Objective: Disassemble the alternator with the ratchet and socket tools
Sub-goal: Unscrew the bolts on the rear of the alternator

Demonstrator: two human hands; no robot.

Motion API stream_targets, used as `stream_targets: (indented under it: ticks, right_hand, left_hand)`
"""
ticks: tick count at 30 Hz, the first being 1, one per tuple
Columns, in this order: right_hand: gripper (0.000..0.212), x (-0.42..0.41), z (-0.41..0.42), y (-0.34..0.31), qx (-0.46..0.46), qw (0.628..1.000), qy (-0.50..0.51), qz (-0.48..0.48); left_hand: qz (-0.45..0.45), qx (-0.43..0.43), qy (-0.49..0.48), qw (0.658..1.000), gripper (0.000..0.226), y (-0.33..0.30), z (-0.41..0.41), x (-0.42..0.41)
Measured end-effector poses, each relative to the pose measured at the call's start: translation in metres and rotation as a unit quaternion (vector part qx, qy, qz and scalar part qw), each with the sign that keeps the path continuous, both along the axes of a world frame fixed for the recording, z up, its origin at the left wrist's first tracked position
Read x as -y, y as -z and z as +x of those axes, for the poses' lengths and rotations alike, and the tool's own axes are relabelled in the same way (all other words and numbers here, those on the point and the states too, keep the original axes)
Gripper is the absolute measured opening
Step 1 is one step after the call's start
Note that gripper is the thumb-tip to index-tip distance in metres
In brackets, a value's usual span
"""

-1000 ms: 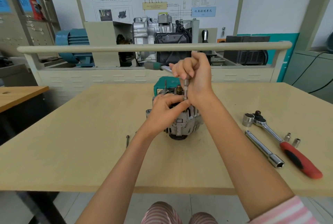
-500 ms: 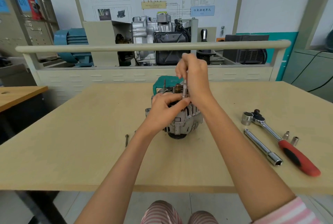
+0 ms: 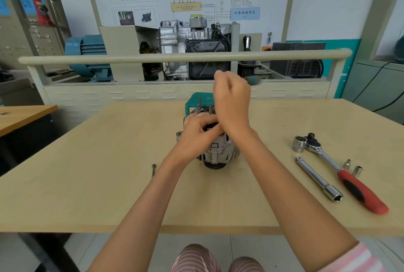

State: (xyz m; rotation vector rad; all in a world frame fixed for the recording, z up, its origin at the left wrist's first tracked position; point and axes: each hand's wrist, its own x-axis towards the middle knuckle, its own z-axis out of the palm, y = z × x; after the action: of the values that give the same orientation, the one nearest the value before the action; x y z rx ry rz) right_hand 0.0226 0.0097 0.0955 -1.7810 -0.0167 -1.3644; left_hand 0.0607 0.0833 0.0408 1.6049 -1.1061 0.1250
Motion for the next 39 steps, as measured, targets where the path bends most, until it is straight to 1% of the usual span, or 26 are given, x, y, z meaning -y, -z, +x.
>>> stream_targets:
  ticks: [1,3,5,6,8,10,11,12,13,15,17,18,20,22,23,25,27,28,29,30,31,32,34,35,36,39]
  right_hand:
    - [0.045,0.004,0.000,-0.004,0.002,0.990,-0.124,0.066]
    - [0.059,0.011,0.001,-0.011,-0.006,0.940,-0.297,0.168]
    - [0.065,0.014,0.003,-0.014,-0.012,0.894,-0.388,0.223]
    - [0.064,0.014,0.003,-0.014,-0.013,0.888,-0.396,0.233]
    - [0.056,0.006,0.002,-0.008,0.013,0.936,-0.296,0.191]
    - [0.037,0.000,0.002,0.007,0.045,0.999,-0.011,0.020]
    - [0.028,-0.003,0.003,0.013,0.038,0.985,0.153,-0.073]
    - [0.024,-0.006,0.003,0.017,0.034,0.955,0.262,-0.134]
    - [0.022,-0.007,0.004,0.018,0.035,0.940,0.302,-0.157]
    - [0.026,-0.005,0.005,0.013,0.039,0.967,0.219,-0.120]
    - [0.036,0.000,0.002,0.001,0.037,0.999,-0.014,0.011]
    - [0.043,0.004,0.001,-0.004,0.018,0.987,-0.132,0.084]
    - [0.058,0.012,0.001,-0.011,-0.005,0.934,-0.303,0.190]
    - [0.064,0.016,0.003,-0.012,-0.004,0.893,-0.384,0.234]
    - [0.063,0.015,0.003,-0.012,-0.003,0.897,-0.378,0.230]
    - [0.055,0.006,0.001,-0.005,0.012,0.950,-0.263,0.170]
    - [0.039,0.001,0.001,0.006,0.016,1.000,-0.002,0.003]
    - [0.030,-0.002,0.001,0.010,-0.014,0.982,0.161,-0.096]
    - [0.026,-0.005,0.002,0.011,-0.044,0.946,0.273,-0.169]
    - [0.024,-0.007,0.002,0.011,-0.057,0.925,0.316,-0.206]
    - [0.026,-0.007,0.002,0.010,-0.055,0.927,0.303,-0.212]
    - [0.029,-0.005,0.001,0.007,-0.038,0.950,0.244,-0.191]
    - [0.040,0.001,0.000,-0.002,0.007,0.997,0.016,-0.069]
    - [0.044,0.005,-0.001,-0.006,0.006,0.993,-0.117,0.015]
    - [0.050,0.009,-0.002,-0.010,-0.001,0.970,-0.226,0.095]
    - [0.063,0.018,0.000,-0.014,0.001,0.888,-0.397,0.233]
  left_hand:
    - [0.005,0.008,0.009,1.000,0.034,-0.001,0.000,0.000]
    - [-0.001,0.011,0.019,1.000,0.040,-0.002,0.000,-0.002]
    - [-0.019,0.013,0.026,0.999,0.045,-0.001,0.000,-0.003]
    - [-0.023,0.018,0.029,0.999,0.042,-0.001,0.000,-0.003]
    - [-0.017,0.021,0.016,1.000,0.035,0.001,0.002,-0.001]
    - [-0.027,0.008,-0.005,1.000,0.047,0.002,0.004,0.001]
    - [-0.029,-0.010,-0.014,0.999,0.044,0.003,0.003,0.002]
    - [-0.026,-0.025,-0.021,0.999,0.039,0.003,0.002,0.003]
    - [-0.026,-0.033,-0.024,0.999,0.037,0.003,0.001,0.003]
    - [-0.026,-0.031,-0.020,0.999,0.035,0.001,-0.002,0.002]
    - [-0.010,-0.009,-0.008,1.000,0.032,0.000,-0.002,0.001]
    - [-0.002,0.002,-0.002,1.000,0.031,-0.001,-0.002,0.000]
    - [-0.005,0.012,0.010,1.000,0.041,-0.002,0.000,-0.002]
    - [-0.014,0.018,0.021,1.000,0.041,0.000,0.001,-0.003]
    - [-0.013,0.022,0.019,0.999,0.039,0.000,0.002,-0.003]
    - [-0.010,0.026,0.004,1.000,0.033,0.004,0.004,-0.001]
    - [-0.024,0.011,-0.007,1.000,0.034,0.005,0.004,0.002]
    - [-0.032,-0.007,-0.014,0.999,0.035,0.005,0.003,0.003]
    - [-0.035,-0.025,-0.020,0.999,0.036,0.004,0.002,0.004]
    - [-0.034,-0.036,-0.024,0.998,0.038,0.004,0.001,0.004]
    - [-0.031,-0.038,-0.022,0.999,0.038,0.004,0.000,0.003]
    - [-0.024,-0.032,-0.016,0.999,0.037,0.003,-0.001,0.003]
    - [-0.009,-0.008,-0.005,1.000,0.032,0.001,-0.002,0.001]
    - [-0.002,-0.003,0.002,1.000,0.027,0.001,-0.001,0.000]
    - [-0.001,0.003,0.007,1.000,0.031,0.000,0.000,-0.001]
    - [-0.013,0.020,0.022,0.999,0.030,0.000,0.001,-0.004]
